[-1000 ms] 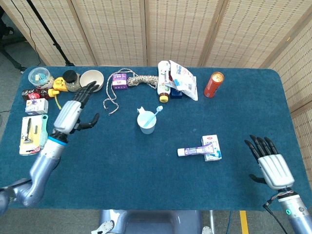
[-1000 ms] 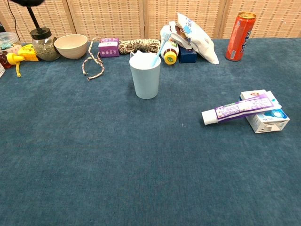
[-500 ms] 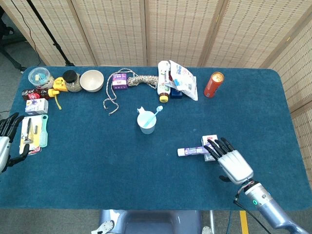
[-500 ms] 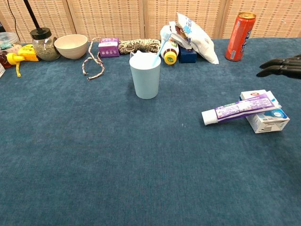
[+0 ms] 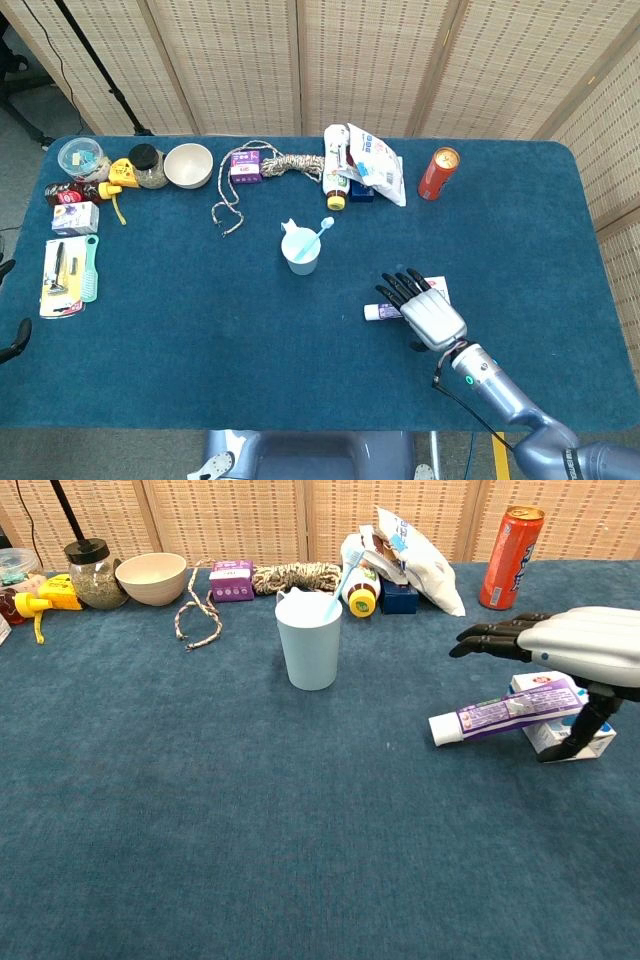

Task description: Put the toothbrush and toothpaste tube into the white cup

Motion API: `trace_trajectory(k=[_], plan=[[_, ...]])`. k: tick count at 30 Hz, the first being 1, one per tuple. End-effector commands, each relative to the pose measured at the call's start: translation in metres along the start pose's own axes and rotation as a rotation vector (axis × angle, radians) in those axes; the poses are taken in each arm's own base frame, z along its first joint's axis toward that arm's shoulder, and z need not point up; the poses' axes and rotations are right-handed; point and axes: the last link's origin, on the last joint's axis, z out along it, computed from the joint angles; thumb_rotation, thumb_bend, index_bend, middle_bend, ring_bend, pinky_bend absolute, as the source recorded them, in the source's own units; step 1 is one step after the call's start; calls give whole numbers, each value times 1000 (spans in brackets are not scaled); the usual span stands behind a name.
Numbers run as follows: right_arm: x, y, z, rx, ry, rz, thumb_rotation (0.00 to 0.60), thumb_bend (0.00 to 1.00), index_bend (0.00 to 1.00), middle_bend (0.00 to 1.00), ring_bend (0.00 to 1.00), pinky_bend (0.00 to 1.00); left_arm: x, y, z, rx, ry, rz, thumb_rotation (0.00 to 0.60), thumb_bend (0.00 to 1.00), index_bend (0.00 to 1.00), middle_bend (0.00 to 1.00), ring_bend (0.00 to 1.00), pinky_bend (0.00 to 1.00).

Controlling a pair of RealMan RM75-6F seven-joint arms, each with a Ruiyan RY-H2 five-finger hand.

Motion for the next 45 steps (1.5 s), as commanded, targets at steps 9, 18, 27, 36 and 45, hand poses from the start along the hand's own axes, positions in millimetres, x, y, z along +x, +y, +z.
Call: trace_trajectory(k=[9, 18, 27, 36, 45], plan=[[-13, 6, 35, -47, -41, -24, 600, 79, 114, 227, 165, 373, 1, -2, 5, -6, -19, -15, 600, 448, 0, 0, 0, 0], [-24, 5, 47, -50, -9, -33, 600, 265, 397, 391, 324, 528, 0, -1, 5, -14, -28, -17, 600, 448, 0, 0, 0, 0], [-28, 3, 48, -12, 90, -8, 600, 497, 583, 561, 474, 629, -1, -1, 6, -12, -24, -15, 600, 449, 0, 0, 0, 0], [-7, 2, 37, 27, 200, 54, 600, 558, 629, 601, 510, 675, -2, 0, 7, -13, -34, -10, 600, 449, 0, 0, 0, 0], [59, -1, 48, 40, 343, -112, 600, 592, 634, 601, 510, 677, -3, 2, 6, -25, -44, -9, 600, 448, 0, 0, 0, 0]])
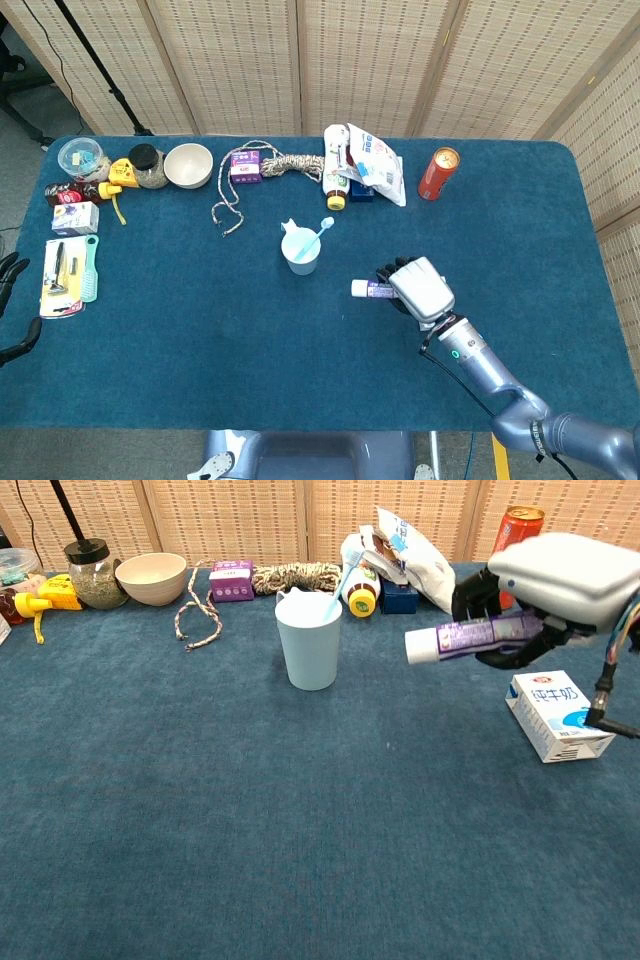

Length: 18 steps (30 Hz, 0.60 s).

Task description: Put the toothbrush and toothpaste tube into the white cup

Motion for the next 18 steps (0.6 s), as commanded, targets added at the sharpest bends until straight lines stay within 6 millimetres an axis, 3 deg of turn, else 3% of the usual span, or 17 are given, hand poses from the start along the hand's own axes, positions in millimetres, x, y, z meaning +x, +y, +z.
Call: trace_trajectory(k=[1, 7, 18], plan=[[32, -3, 25, 19, 58, -87, 600, 601, 634, 601, 511, 677, 0, 1, 0, -3, -2, 1, 600, 448, 0, 0, 0, 0], [69, -18, 64, 57, 103, -253, 600, 644, 637, 603, 511, 677, 0, 0, 0, -3, -2, -1, 600, 449, 0, 0, 0, 0], [77, -53, 90, 156, 99, -477, 600, 671, 639, 604, 512, 677, 0, -2, 1, -2, -11, -5, 600, 449, 0, 0, 0, 0]])
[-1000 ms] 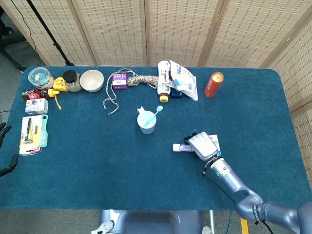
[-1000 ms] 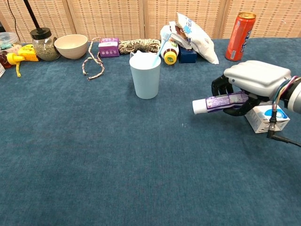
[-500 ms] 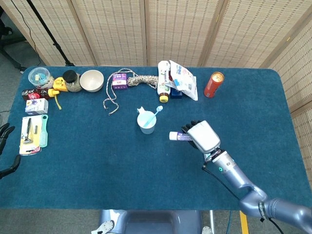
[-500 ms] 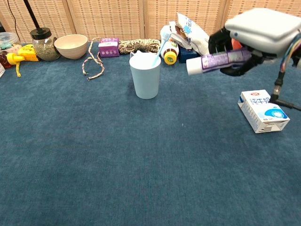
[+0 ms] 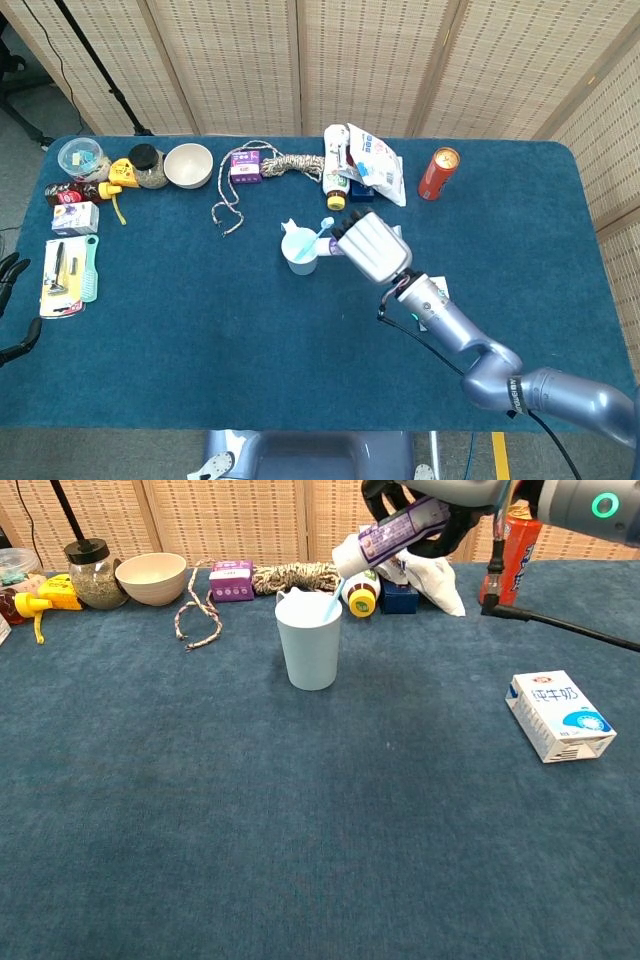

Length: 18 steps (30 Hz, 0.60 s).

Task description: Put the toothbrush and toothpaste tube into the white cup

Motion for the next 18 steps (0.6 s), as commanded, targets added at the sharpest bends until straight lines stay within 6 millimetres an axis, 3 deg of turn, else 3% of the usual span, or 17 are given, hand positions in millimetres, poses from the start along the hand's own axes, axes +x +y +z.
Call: trace_trajectory(k=[1, 18], plan=[[5, -13, 10, 41, 7, -47, 600, 672, 639, 604, 512, 677, 0, 0, 0, 0, -1, 0, 600, 449, 0, 0, 0, 0], [-1, -52, 51, 153, -8, -390, 600, 675, 642, 606, 515, 677, -1, 0, 4, -17, -39, -11, 600, 448, 0, 0, 0, 0]])
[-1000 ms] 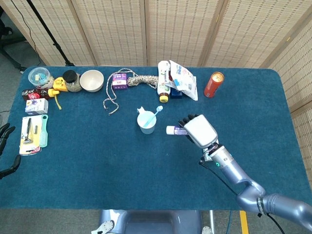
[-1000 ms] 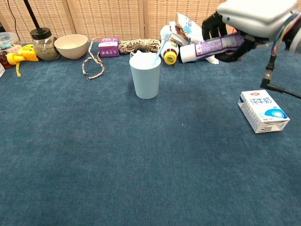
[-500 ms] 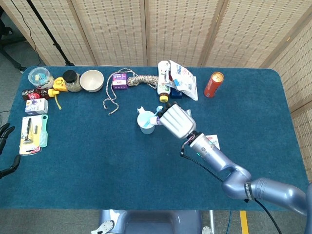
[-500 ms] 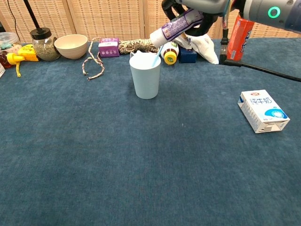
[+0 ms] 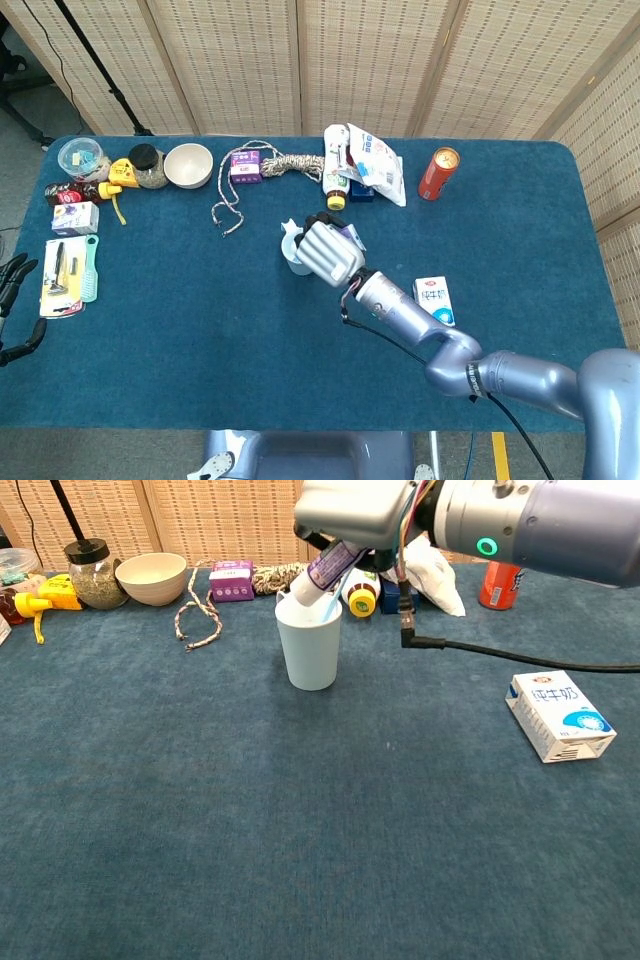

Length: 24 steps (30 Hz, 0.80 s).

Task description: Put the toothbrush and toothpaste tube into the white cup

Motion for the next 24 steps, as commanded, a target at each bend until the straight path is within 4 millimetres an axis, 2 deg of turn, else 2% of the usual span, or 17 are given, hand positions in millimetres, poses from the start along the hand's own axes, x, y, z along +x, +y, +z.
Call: trace_trajectory(k=[1, 15, 24], plan=[[0, -9, 8, 37, -10, -79, 600, 675, 642, 606, 515, 677, 0, 0, 0, -4, -4, -1, 600, 448, 0, 0, 0, 0], [-11, -32, 23, 117, -53, -221, 600, 675, 642, 606, 515, 677, 1, -2, 3, -10, -28, -13, 600, 449, 0, 0, 0, 0], [-10, -44, 33, 138, -40, -266, 600, 675, 640, 605, 515, 677, 0, -2, 4, -15, -42, -14, 600, 448, 0, 0, 0, 0]])
